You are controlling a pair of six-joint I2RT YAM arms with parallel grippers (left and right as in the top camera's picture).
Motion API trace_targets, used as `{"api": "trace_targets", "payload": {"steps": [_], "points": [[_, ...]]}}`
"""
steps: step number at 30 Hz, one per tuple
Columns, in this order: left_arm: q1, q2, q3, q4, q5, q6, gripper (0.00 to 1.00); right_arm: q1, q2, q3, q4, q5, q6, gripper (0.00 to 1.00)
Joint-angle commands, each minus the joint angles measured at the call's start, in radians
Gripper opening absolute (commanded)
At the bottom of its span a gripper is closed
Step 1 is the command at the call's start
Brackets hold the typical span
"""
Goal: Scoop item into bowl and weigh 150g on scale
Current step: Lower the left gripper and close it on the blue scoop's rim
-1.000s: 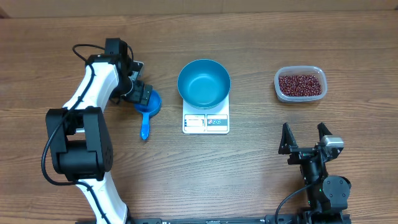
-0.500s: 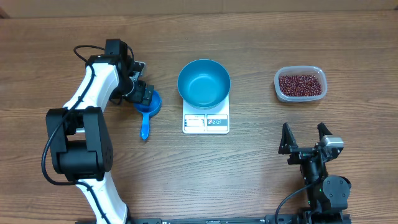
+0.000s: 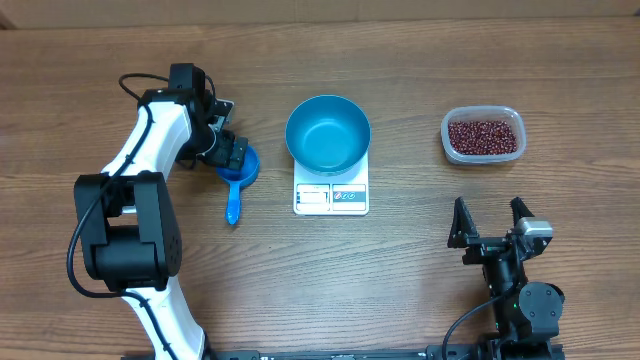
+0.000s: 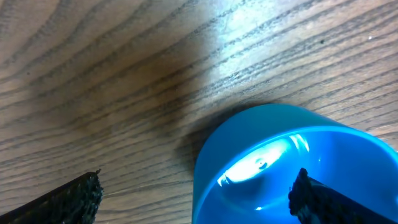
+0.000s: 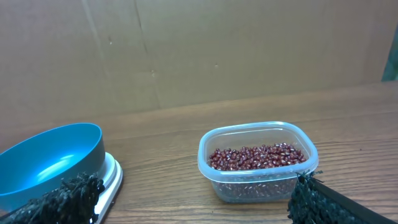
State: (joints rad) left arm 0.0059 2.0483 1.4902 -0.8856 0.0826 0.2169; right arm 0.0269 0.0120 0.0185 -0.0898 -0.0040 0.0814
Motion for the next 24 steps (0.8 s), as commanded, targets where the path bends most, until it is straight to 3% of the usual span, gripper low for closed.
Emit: {"api": "trace_targets", "payload": {"steps": [1,14,21,24], "points": [[-0.001,0.007,-0.032,0.009,0.018,0.005,1.0,-0.003,-0.009,-0.011,0.006,-0.005,-0.004,1.0],[-0.001,0.007,-0.064,0.043,0.015,0.005,1.0,-0.003,-0.009,-0.011,0.006,-0.005,-0.004,1.0],[-0.001,0.007,-0.064,0.052,0.015,0.005,0.8,-0.003,-0.009,-0.011,0.006,-0.005,-0.004,1.0],[-0.001,0.007,-0.064,0.053,0.015,0.005,0.77,-0.003,-0.009,-0.011,0.006,-0.005,-0.004,1.0]]}}
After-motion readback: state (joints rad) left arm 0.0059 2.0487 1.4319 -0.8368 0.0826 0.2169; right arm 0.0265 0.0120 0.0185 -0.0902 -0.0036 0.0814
